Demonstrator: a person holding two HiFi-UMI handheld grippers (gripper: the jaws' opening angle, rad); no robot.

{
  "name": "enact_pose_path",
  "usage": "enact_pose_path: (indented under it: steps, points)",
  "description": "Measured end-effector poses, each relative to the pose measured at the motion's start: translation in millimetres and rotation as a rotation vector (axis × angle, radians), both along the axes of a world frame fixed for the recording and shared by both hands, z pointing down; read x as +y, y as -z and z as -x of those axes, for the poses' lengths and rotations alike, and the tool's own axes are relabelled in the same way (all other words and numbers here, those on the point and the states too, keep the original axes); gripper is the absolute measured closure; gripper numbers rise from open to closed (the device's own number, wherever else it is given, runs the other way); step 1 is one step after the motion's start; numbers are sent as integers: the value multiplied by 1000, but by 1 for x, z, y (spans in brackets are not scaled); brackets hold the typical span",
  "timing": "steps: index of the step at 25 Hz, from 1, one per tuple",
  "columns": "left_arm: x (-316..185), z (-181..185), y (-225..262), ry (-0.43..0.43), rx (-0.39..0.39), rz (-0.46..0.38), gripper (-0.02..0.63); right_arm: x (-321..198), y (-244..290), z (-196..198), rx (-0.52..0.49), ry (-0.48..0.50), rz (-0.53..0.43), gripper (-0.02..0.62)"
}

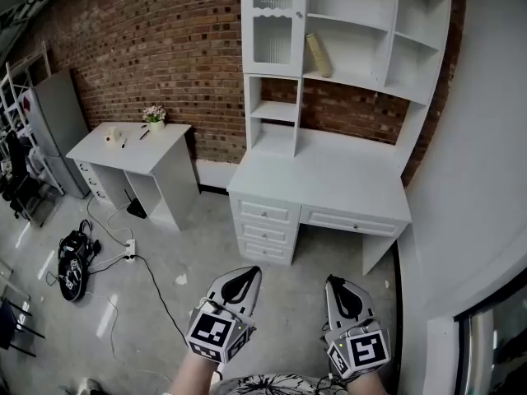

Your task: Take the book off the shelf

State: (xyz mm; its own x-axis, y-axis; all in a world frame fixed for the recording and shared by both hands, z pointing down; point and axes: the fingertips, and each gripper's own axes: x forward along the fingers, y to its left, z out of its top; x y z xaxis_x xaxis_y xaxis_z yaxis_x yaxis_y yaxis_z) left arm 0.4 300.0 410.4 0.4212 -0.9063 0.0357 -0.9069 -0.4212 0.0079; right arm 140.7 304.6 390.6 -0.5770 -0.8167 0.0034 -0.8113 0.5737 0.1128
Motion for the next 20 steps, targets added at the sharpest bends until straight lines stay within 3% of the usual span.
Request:
enact_pose_path:
  steps: [11, 15, 20]
  points:
    - [11, 62, -30, -10, -9, 73, 594, 1, -22, 66, -47, -6, 55, 588]
    - [0, 86, -28, 5, -6, 48, 594, -11, -28, 81, -85, -15, 92, 588]
    - [-27, 98, -44, 14, 7, 97, 594, -43, -41, 90, -62, -18, 117, 588]
